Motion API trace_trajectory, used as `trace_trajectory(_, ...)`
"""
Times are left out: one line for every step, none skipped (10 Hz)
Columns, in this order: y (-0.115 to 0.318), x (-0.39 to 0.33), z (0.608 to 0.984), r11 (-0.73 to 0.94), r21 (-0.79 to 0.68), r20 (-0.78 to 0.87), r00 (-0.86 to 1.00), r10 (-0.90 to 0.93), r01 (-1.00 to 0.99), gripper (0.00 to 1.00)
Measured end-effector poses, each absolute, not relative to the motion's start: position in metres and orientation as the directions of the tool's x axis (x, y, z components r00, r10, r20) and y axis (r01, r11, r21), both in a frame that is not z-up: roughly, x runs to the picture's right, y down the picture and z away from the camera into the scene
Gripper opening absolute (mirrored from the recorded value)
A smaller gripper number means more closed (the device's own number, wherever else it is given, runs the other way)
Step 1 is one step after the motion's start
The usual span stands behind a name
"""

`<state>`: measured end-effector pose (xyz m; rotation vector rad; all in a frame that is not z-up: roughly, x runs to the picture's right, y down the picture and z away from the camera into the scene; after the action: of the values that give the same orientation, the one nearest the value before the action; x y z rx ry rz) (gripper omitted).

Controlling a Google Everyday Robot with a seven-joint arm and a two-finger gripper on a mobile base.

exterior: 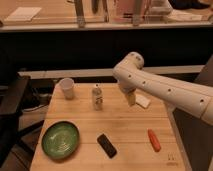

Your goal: Knock the bottle over

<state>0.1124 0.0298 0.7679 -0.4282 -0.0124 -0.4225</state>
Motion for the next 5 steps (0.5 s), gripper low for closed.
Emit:
trace_trajectory(0.0287, 0.1074, 0.7699, 0.819, -0.395, 0.104, 0.907, -0.409, 0.415, 0.80)
trace_trajectory(0.0287, 0.1070, 0.7707, 0.818, -0.394, 0.105, 0.904, -0.414, 0.420, 0.80)
trace_trajectory(0.0283, 0.1067, 0.7717, 0.815, -0.392, 0.106, 0.901, -0.420, 0.426, 0.80)
trace_trajectory(0.0275, 0.1059, 0.7726, 0.812, -0.389, 0.108, 0.897, -0.429, 0.435, 0.80)
trace_trajectory(0.0265, 0.1039, 0.7737, 0.807, -0.385, 0.112, 0.891, -0.440, 0.447, 0.80)
